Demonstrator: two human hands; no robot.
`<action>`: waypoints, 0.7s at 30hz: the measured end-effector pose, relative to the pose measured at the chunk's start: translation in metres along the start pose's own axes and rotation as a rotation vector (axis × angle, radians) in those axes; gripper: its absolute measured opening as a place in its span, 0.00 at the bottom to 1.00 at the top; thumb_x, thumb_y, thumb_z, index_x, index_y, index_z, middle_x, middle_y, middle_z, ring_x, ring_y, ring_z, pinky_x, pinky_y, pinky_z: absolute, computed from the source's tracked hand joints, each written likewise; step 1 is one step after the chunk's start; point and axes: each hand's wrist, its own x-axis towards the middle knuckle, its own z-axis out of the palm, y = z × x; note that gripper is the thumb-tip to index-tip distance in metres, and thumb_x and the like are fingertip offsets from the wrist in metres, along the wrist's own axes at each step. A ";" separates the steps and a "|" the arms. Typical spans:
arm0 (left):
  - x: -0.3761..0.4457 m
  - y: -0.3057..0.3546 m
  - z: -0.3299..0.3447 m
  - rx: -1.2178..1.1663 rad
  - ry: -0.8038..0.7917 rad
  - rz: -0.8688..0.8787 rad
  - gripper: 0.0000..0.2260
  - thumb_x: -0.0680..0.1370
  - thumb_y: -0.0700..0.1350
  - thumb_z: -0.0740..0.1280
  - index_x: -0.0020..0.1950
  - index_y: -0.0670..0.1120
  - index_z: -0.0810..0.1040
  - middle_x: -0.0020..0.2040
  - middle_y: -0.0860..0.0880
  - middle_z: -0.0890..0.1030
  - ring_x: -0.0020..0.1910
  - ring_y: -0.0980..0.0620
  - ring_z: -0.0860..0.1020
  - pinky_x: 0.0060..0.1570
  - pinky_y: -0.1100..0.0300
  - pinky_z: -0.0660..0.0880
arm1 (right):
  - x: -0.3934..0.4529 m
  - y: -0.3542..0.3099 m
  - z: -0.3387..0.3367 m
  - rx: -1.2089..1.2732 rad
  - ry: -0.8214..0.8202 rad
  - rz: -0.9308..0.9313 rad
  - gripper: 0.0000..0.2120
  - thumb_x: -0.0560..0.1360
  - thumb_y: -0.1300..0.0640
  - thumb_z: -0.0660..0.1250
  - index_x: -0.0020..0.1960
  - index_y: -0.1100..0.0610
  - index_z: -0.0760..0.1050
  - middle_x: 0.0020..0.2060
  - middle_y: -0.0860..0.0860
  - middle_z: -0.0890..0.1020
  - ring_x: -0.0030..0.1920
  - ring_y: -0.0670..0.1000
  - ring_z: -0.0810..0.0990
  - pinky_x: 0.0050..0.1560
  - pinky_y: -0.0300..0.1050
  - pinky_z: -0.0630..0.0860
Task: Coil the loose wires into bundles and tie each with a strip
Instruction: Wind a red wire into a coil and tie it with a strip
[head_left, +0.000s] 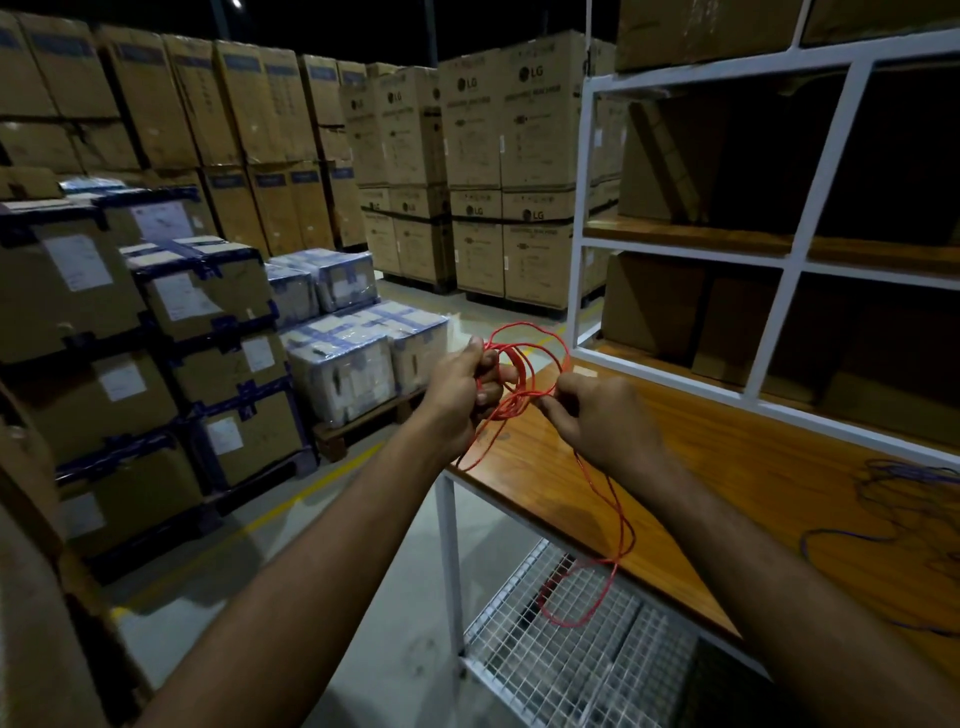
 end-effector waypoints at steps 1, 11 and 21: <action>0.000 -0.001 0.001 -0.013 -0.013 -0.013 0.16 0.86 0.52 0.52 0.43 0.46 0.69 0.32 0.49 0.75 0.25 0.57 0.61 0.26 0.67 0.58 | 0.000 0.000 0.000 0.002 -0.014 0.012 0.11 0.78 0.47 0.68 0.46 0.54 0.80 0.33 0.46 0.78 0.33 0.44 0.76 0.31 0.36 0.67; 0.008 -0.001 -0.001 -0.172 -0.007 -0.085 0.18 0.86 0.53 0.52 0.40 0.47 0.67 0.30 0.52 0.63 0.20 0.59 0.58 0.19 0.66 0.55 | -0.011 -0.009 -0.016 -0.047 0.180 -0.036 0.09 0.78 0.46 0.67 0.50 0.50 0.80 0.47 0.51 0.74 0.39 0.47 0.75 0.33 0.38 0.70; 0.010 -0.006 0.005 -0.169 -0.024 -0.121 0.17 0.86 0.52 0.52 0.40 0.47 0.68 0.30 0.52 0.63 0.23 0.58 0.57 0.21 0.66 0.54 | -0.012 -0.024 -0.008 -0.226 0.129 -0.496 0.22 0.71 0.58 0.76 0.62 0.53 0.73 0.53 0.56 0.78 0.45 0.53 0.79 0.31 0.44 0.79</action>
